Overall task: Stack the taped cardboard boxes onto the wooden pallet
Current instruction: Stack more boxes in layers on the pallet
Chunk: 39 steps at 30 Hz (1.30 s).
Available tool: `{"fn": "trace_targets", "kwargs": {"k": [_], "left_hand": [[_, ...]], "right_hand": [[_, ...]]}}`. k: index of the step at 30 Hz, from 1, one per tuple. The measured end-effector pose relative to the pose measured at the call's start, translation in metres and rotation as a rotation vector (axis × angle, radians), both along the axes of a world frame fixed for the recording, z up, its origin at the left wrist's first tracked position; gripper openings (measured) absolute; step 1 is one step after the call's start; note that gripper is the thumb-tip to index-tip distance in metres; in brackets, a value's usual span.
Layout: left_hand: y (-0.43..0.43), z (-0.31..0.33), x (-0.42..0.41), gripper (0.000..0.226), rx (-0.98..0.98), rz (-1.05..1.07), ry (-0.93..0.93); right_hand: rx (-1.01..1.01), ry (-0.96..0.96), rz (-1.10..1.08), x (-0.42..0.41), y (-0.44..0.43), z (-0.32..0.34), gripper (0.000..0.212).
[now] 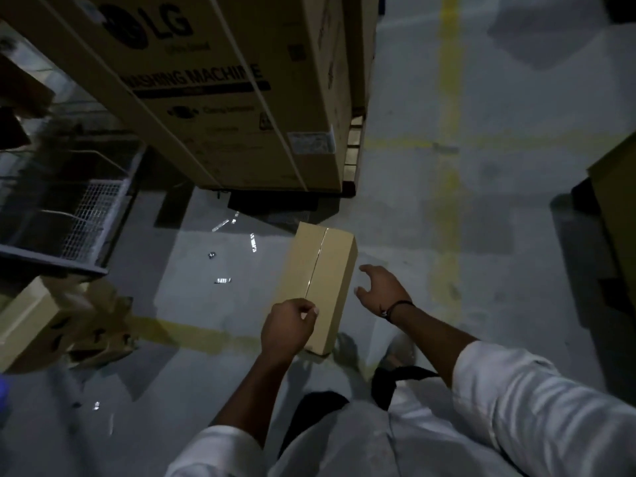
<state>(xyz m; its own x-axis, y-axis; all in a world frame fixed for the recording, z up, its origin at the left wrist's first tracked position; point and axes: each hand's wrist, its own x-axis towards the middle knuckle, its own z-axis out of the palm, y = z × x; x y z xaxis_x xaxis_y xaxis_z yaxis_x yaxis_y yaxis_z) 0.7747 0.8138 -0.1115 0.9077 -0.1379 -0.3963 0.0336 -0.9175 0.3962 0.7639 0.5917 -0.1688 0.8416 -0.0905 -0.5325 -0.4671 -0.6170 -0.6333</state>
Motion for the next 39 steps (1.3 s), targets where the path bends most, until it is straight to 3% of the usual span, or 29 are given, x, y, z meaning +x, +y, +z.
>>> {"fn": "trace_targets", "kwargs": {"k": [8, 13, 18, 22, 25, 28, 33, 39], "left_hand": [[0.048, -0.075, 0.101, 0.033, 0.018, -0.082, 0.131], [0.081, -0.193, 0.167, 0.082, 0.174, -0.398, 0.202], [0.094, -0.324, 0.226, 0.113, 0.316, -0.629, 0.284], [0.108, -0.418, 0.254, 0.126, 0.297, -0.72, 0.27], [0.113, -0.461, 0.27, 0.117, 0.293, -0.742, 0.328], [0.11, -0.468, 0.268, 0.092, 0.222, -0.905, 0.253], [0.116, -0.464, 0.26, 0.126, 0.21, -0.806, 0.267], [0.082, -0.386, 0.242, 0.128, 0.206, -0.967, 0.053]], "right_hand": [[-0.047, 0.125, -0.067, 0.052, 0.041, -0.064, 0.073], [-0.134, 0.17, -0.116, 0.072, 0.08, -0.164, 0.089], [-0.16, 0.265, -0.091, 0.1, 0.125, -0.295, 0.098], [-0.183, 0.316, -0.132, 0.117, 0.156, -0.382, 0.103], [-0.163, 0.3, -0.217, 0.123, 0.172, -0.423, 0.102], [-0.132, 0.205, -0.295, 0.125, 0.181, -0.44, 0.096], [-0.117, 0.116, -0.428, 0.113, 0.18, -0.429, 0.088], [-0.226, 0.078, -0.543, 0.078, 0.158, -0.342, 0.076]]}}
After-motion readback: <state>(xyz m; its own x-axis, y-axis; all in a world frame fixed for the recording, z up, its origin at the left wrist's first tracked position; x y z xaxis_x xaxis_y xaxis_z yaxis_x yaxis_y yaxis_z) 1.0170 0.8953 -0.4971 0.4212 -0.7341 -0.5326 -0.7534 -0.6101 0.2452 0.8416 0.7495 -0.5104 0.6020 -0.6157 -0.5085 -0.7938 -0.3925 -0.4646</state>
